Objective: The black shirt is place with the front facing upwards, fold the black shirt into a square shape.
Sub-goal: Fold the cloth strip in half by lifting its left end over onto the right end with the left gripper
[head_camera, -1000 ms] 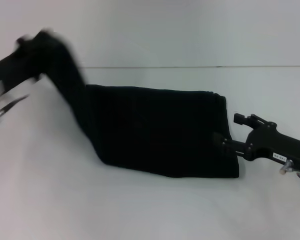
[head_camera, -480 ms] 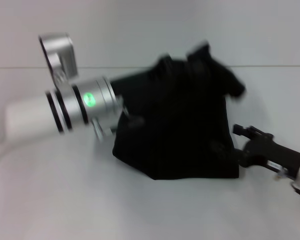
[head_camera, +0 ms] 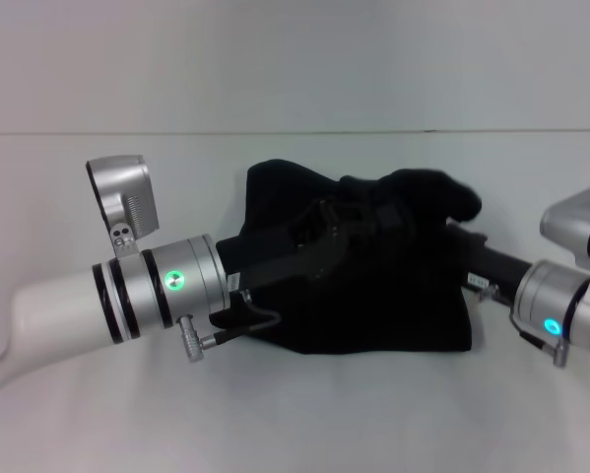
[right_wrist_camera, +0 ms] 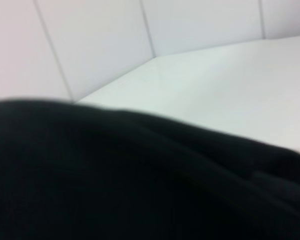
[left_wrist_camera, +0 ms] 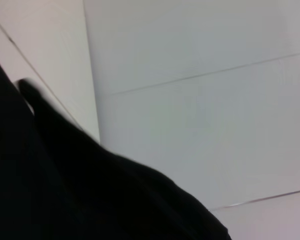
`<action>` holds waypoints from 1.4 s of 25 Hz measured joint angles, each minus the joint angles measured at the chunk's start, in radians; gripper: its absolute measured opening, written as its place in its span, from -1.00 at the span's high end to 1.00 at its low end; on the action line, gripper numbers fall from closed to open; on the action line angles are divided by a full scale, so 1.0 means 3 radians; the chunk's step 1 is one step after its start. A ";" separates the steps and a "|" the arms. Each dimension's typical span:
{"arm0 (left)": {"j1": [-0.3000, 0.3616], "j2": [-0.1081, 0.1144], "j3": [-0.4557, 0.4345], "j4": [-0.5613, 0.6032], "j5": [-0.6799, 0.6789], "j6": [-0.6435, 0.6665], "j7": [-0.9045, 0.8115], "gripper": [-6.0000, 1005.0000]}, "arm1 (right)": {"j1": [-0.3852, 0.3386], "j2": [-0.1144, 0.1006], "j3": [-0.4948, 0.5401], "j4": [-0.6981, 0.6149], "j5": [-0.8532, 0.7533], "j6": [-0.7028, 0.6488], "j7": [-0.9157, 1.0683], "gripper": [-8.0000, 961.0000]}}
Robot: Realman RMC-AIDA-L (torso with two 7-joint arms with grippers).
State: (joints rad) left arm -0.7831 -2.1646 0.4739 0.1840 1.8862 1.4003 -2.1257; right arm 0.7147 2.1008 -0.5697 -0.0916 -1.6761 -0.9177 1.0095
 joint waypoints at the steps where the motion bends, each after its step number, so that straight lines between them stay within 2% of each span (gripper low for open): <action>1: 0.0000 0.0001 0.0011 0.0007 0.0001 0.0007 0.0013 0.87 | 0.0021 0.0000 0.0005 -0.0006 0.0051 0.0036 0.0000 -0.97; 10: -0.0046 -0.0012 0.0130 0.0002 -0.0003 -0.0015 0.0382 0.85 | 0.0211 -0.0012 0.0013 -0.0275 0.0293 0.0238 -0.0005 -0.97; 18: -0.0219 -0.0038 0.0106 -0.0328 -0.0021 -0.0620 0.1018 0.80 | 0.0303 -0.0018 -0.0004 -0.0434 0.0302 0.0543 -0.0044 -0.97; 27: -0.0253 -0.0040 0.0124 -0.0439 -0.0002 -0.1107 0.1111 0.75 | 0.0276 -0.0013 -0.0027 -0.0414 0.0302 0.0941 -0.0046 -0.97; 35: -0.0298 -0.0045 0.0113 -0.0457 -0.0021 -0.1272 0.1110 0.71 | 0.0246 -0.0015 -0.0139 -0.0391 0.0277 0.0883 -0.0047 -0.97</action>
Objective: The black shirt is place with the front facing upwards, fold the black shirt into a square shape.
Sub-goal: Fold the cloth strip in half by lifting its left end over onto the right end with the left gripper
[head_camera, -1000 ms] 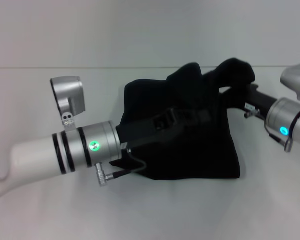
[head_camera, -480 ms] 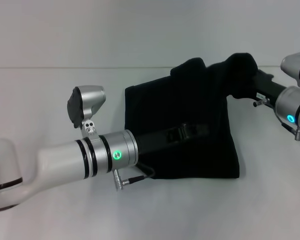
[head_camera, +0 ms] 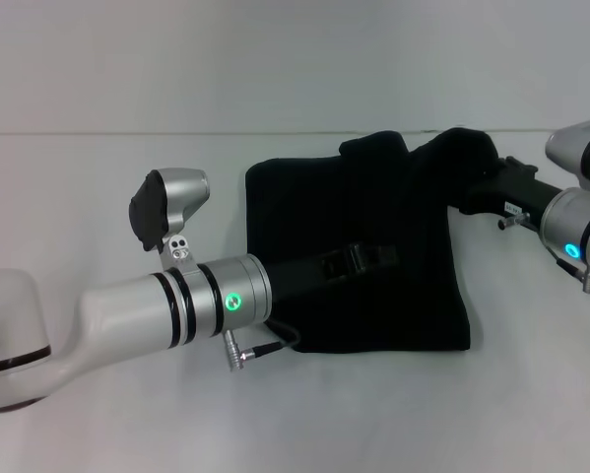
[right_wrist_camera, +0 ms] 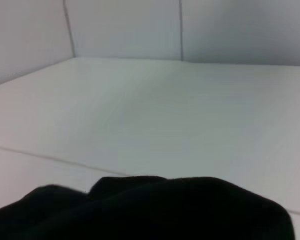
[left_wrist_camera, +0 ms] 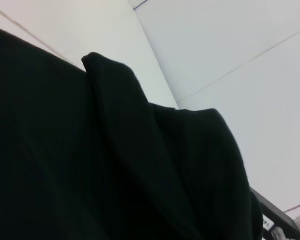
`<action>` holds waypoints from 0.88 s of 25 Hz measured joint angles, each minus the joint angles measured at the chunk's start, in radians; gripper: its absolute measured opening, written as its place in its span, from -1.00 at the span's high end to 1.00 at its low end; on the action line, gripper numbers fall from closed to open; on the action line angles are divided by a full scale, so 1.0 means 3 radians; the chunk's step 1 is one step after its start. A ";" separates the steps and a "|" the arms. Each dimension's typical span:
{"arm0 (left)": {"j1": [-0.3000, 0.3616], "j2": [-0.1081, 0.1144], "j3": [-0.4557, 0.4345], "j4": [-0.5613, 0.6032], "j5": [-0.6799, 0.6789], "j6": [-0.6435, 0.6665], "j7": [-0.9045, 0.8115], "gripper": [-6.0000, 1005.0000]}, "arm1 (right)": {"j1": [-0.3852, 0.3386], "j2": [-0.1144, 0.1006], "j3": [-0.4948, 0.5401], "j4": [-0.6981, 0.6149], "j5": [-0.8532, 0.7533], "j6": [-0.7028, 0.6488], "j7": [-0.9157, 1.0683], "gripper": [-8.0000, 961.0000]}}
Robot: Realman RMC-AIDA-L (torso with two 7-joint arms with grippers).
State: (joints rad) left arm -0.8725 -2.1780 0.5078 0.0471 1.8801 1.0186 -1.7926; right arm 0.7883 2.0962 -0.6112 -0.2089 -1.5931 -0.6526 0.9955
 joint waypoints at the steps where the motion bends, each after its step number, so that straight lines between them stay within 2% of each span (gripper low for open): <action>1: -0.0003 0.0000 -0.0005 -0.0004 -0.0002 -0.0012 -0.0004 0.70 | -0.0008 0.0000 -0.0038 0.0002 0.0000 -0.0006 0.0000 -0.97; 8: -0.0004 0.0000 -0.0016 -0.0013 -0.0004 0.0010 -0.0023 0.66 | -0.0169 0.0001 -0.0135 0.0020 0.0012 -0.0143 0.0039 -0.97; 14: -0.0009 0.0019 0.0017 -0.0018 0.0016 0.0198 -0.0081 0.23 | -0.0646 -0.0022 0.0105 -0.0028 0.0237 -0.0849 0.0046 -0.97; 16: -0.0010 0.0027 0.0103 -0.0008 0.0023 0.0397 -0.0275 0.07 | -0.0812 -0.0028 0.0194 -0.0051 0.0345 -0.1037 0.0046 -0.97; 22: 0.0057 0.0040 0.0257 0.0162 0.0028 0.0745 -0.0595 -0.45 | -0.1158 -0.0029 0.0565 -0.0041 0.0694 -0.1374 0.0066 -0.97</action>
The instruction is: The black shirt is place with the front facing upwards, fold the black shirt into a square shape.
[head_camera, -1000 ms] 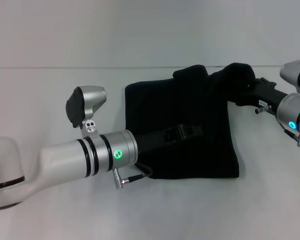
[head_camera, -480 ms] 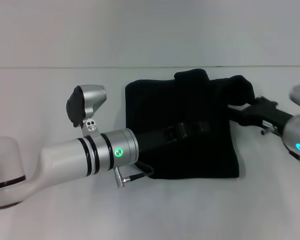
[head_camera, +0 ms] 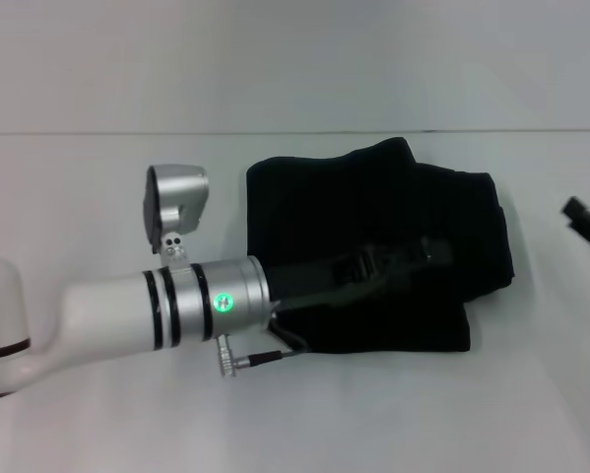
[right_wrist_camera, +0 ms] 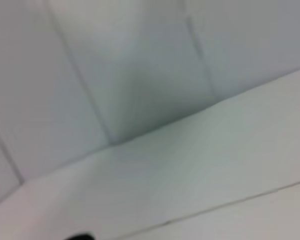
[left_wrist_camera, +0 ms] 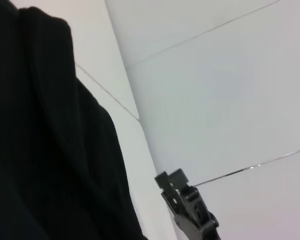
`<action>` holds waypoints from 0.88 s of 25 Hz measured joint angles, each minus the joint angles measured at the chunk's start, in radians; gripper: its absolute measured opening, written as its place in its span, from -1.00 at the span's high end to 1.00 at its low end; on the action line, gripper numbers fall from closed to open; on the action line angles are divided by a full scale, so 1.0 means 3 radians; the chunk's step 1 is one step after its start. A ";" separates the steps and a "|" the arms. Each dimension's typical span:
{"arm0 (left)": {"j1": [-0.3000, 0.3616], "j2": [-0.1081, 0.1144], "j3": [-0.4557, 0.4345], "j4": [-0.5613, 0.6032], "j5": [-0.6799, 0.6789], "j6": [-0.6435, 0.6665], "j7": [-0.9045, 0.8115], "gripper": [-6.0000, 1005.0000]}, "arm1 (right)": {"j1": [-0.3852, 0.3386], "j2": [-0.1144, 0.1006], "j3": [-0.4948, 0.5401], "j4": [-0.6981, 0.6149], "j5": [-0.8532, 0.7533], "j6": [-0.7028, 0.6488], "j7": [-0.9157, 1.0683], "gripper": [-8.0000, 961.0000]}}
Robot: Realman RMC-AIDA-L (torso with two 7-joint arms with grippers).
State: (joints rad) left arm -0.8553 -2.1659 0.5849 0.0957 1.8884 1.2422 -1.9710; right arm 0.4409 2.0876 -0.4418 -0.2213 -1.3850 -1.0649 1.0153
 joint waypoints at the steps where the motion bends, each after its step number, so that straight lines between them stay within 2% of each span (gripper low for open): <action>1: 0.0022 0.0003 0.0010 0.0041 0.0000 0.0029 -0.0021 -0.54 | -0.0026 0.0000 0.0048 0.0001 0.0020 -0.0068 0.0032 -0.97; 2: 0.0047 0.0003 0.0012 0.0082 -0.0002 0.0052 -0.0035 -0.63 | -0.0041 0.0000 0.0073 -0.0002 0.0022 -0.0127 0.0059 -0.97; 7: 0.0238 0.0014 -0.0003 0.0365 -0.0024 0.0059 -0.0211 -0.73 | 0.0024 -0.0047 -0.0067 -0.0077 -0.0266 -0.0554 0.0178 -0.97; 9: 0.0302 0.0033 -0.0009 0.0454 -0.0029 0.0073 -0.0260 -0.76 | 0.0073 -0.0059 -0.0143 -0.0199 -0.0433 -0.0628 0.0428 -0.97; 12: 0.0392 0.0089 -0.0012 0.0591 -0.0035 0.0230 -0.0194 -0.78 | 0.0160 -0.0075 -0.0314 -0.0588 -0.0787 -0.0639 0.1129 -0.97; 17: 0.0576 0.0218 -0.0012 0.0805 -0.0065 0.0635 0.0193 -0.77 | 0.0400 -0.0157 -0.0708 -0.1507 -0.1572 -0.0766 0.2623 -0.97; 18: 0.0576 0.0218 -0.0012 0.0805 -0.0065 0.0635 0.0193 -0.77 | 0.0464 -0.0175 -0.0805 -0.1678 -0.1745 -0.0796 0.2886 -0.96; 20: 0.0666 0.0293 -0.0012 0.0873 -0.0072 0.0846 0.0377 -0.76 | 0.0602 -0.0211 -0.0985 -0.1941 -0.2122 -0.0834 0.3418 -0.96; 21: 0.0731 0.0366 -0.0012 0.0897 -0.0075 0.1059 0.0552 -0.76 | 0.0686 -0.0221 -0.1057 -0.2041 -0.2334 -0.0864 0.3654 -0.96; 22: 0.0746 0.0381 -0.0012 0.0900 -0.0075 0.1112 0.0591 -0.76 | 0.0780 -0.0225 -0.1107 -0.2116 -0.2524 -0.0898 0.3868 -0.96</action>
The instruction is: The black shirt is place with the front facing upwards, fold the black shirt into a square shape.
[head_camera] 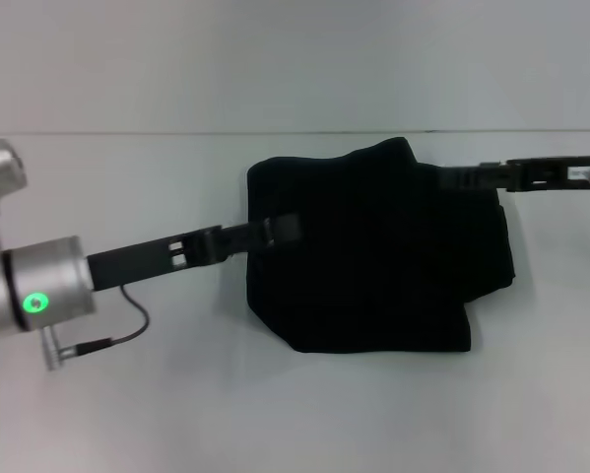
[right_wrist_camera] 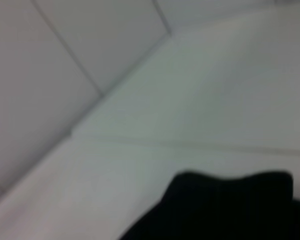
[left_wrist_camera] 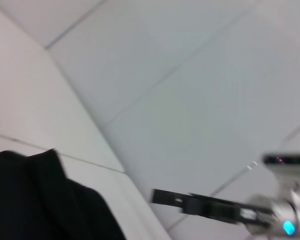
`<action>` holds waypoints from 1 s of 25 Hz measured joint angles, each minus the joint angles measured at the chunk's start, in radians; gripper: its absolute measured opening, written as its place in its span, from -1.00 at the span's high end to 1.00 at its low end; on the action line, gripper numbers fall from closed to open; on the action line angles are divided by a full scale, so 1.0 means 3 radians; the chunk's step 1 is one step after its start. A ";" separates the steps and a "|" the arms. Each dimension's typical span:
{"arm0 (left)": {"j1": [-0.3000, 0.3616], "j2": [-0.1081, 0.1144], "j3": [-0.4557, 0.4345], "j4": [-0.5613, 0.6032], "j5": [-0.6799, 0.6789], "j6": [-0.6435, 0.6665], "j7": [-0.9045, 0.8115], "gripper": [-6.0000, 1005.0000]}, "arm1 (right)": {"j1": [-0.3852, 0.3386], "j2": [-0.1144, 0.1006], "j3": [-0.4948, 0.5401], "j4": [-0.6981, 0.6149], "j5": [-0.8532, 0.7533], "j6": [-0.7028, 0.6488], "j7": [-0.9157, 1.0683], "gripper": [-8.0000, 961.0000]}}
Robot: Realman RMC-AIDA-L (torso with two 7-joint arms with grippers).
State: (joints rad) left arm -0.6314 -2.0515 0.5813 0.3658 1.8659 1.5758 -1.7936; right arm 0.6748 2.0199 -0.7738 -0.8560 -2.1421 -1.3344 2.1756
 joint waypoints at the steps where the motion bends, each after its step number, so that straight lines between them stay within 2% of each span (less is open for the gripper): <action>1: 0.0022 0.0022 -0.0002 0.0007 -0.0001 0.0083 0.0068 -0.76 | 0.0077 0.0003 -0.0033 -0.0047 -0.0165 -0.0050 0.0167 -0.96; 4: 0.0053 0.0037 -0.0012 0.0016 -0.0002 0.0182 0.0147 -0.76 | 0.0345 0.0059 -0.0118 -0.0146 -0.0624 -0.0175 0.0573 -0.96; 7: 0.0212 0.0055 -0.0084 0.0136 -0.0007 0.0480 0.0528 -0.76 | 0.0565 0.0135 -0.0310 -0.0211 -0.1033 -0.0183 0.0881 -0.96; 11: 0.0277 0.0054 -0.0091 0.0216 0.0017 0.0518 0.0704 -0.76 | 0.0784 0.0222 -0.0523 -0.0242 -0.1491 -0.0107 0.1239 -0.96; 18: 0.0297 0.0075 -0.0080 0.0228 0.0042 0.0548 0.0839 -0.76 | 0.1067 0.0273 -0.0994 -0.0168 -0.1978 0.0111 0.1745 -0.95; 25: 0.0334 0.0087 -0.0068 0.0232 0.0078 0.0551 0.0846 -0.76 | 0.1414 0.0275 -0.1301 0.0521 -0.2177 0.0587 0.1855 -0.91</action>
State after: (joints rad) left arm -0.5311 -2.0254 0.5610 0.4355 1.8894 1.7411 -1.5399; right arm 1.0989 2.1024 -1.1640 -0.6998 -2.7954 -1.1582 2.7322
